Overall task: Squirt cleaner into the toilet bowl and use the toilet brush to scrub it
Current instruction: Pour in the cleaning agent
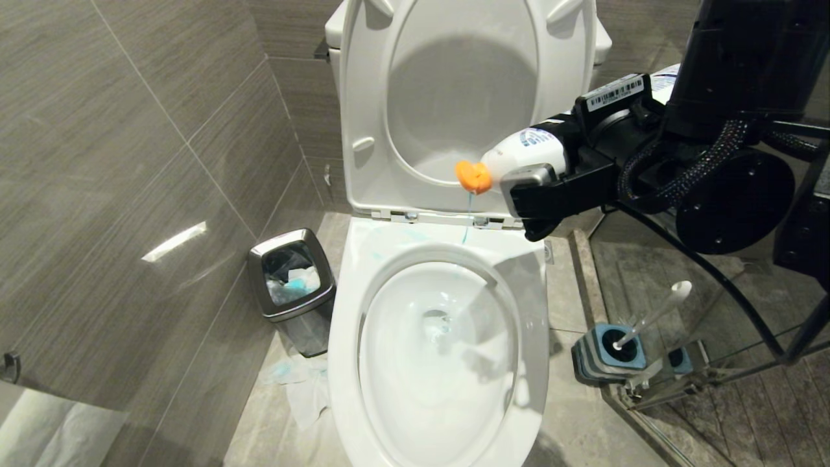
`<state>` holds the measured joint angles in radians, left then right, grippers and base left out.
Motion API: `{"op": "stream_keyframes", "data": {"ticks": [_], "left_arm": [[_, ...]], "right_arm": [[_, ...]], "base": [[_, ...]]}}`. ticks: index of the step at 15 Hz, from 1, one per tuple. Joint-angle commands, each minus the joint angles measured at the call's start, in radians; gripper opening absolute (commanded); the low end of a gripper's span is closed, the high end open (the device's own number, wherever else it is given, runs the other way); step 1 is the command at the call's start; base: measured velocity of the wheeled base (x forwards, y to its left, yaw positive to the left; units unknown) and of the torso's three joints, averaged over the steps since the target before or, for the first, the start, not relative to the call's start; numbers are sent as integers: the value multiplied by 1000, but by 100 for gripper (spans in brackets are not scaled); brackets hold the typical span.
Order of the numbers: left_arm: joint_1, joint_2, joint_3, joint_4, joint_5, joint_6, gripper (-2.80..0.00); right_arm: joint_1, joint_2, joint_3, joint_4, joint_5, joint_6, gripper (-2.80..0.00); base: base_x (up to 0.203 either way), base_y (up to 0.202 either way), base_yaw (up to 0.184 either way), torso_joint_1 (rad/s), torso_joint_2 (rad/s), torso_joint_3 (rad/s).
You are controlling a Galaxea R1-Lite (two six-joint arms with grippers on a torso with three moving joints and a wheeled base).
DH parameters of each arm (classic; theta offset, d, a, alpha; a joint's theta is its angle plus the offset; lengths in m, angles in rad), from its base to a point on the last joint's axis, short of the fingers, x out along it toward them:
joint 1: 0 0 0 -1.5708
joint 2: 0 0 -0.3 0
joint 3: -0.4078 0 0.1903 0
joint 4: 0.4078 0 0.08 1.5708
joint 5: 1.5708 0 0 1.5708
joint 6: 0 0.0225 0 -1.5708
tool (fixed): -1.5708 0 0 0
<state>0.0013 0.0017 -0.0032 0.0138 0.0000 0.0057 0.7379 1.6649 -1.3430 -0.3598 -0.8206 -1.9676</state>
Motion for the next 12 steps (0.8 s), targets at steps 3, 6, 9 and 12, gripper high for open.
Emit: {"op": "stream_keyframes", "data": {"ticks": [3, 6, 9, 12], "left_arm": [[0, 1, 0, 0, 0, 0, -280], [0, 1, 0, 0, 0, 0, -280], [0, 1, 0, 0, 0, 0, -280], [0, 1, 0, 0, 0, 0, -280]], "right_arm": [[2, 1, -2, -2, -5, -17, -280], [2, -1, -2, -4, -5, -24, -280], [11, 1, -12, -4, -5, -28, -280], [17, 3, -15, -5, -5, -28, -280]], "base": [[0, 0, 0, 0, 0, 0], [0, 0, 0, 0, 0, 0], [0, 0, 0, 0, 0, 0], [0, 0, 0, 0, 0, 0]]}}
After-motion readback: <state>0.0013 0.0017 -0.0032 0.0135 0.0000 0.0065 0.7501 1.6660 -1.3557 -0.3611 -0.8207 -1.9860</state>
